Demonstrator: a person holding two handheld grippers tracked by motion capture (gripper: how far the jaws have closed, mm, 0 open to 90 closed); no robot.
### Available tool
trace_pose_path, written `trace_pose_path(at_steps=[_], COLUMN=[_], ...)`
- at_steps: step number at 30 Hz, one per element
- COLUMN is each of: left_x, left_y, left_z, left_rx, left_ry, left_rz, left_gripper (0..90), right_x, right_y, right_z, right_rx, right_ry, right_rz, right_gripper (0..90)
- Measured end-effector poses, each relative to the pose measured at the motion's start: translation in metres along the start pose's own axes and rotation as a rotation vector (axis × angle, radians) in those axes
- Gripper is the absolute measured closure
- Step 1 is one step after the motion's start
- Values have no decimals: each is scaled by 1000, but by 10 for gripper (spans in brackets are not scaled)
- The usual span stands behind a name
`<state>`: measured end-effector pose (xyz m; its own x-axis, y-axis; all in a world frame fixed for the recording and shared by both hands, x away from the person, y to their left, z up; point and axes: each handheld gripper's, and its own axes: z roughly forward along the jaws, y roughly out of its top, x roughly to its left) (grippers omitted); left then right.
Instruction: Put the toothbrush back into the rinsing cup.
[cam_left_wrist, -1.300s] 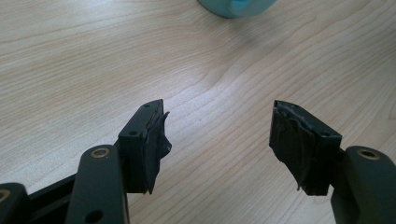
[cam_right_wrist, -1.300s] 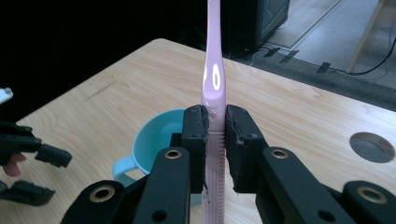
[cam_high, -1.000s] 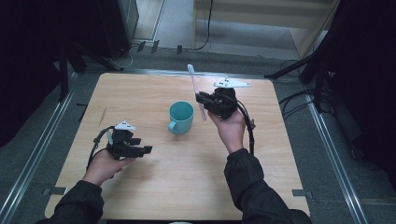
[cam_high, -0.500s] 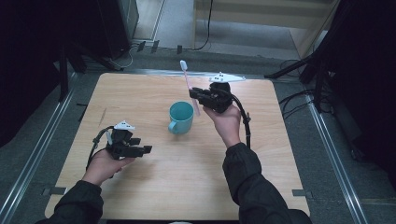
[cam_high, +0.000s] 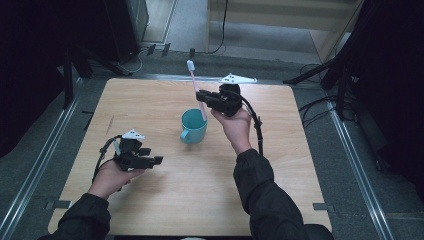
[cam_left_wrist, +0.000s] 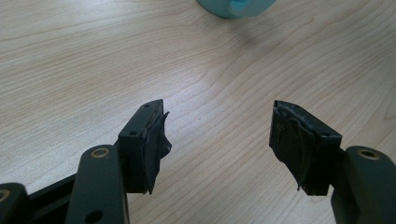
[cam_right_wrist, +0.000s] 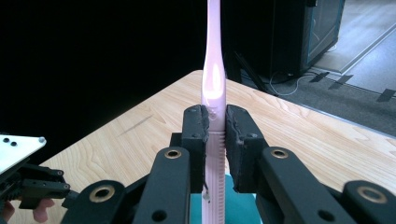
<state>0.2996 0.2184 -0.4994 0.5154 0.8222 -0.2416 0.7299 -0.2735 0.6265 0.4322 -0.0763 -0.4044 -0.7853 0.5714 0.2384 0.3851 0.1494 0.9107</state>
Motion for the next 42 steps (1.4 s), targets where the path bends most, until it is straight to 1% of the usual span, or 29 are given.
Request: trace_pose_path(at_steps=[2, 7, 16, 21, 22, 25, 27, 39, 42], left_x=[0, 0, 0, 0, 0, 0, 0, 0, 0], left_y=[0, 0, 0, 0, 0, 0, 0, 0, 0], left_z=[0, -1, -1, -1, -1, -1, -1, 0, 0], left_rx=[2, -2, -1, 1, 2, 0, -1, 0, 1], left_ry=[0, -2, -3, -3, -4, -3, -4, -1, -1], left_rz=[0, -5, -2, -2, -1, -3, -2, 1, 1], left_gripper=[362, 362, 362, 362, 362, 362, 362, 362, 362], right_x=[2, 4, 5, 5, 5, 6, 6, 6, 7], right_y=[-1, -4, -9, -16, -20, -25, -28, -37, -39], right_z=[6, 14, 22, 27, 28, 31, 31, 30, 30], right_rx=[-7, -8, 0, 16, 21, 42, 39, 65, 63], right_ry=[-3, -12, -22, -24, -27, -28, -29, -32, -32], right_rz=[1, 7, -6, 7, 10, 6, 5, 14, 13], right_gripper=[791, 791, 791, 791, 791, 791, 791, 791, 790])
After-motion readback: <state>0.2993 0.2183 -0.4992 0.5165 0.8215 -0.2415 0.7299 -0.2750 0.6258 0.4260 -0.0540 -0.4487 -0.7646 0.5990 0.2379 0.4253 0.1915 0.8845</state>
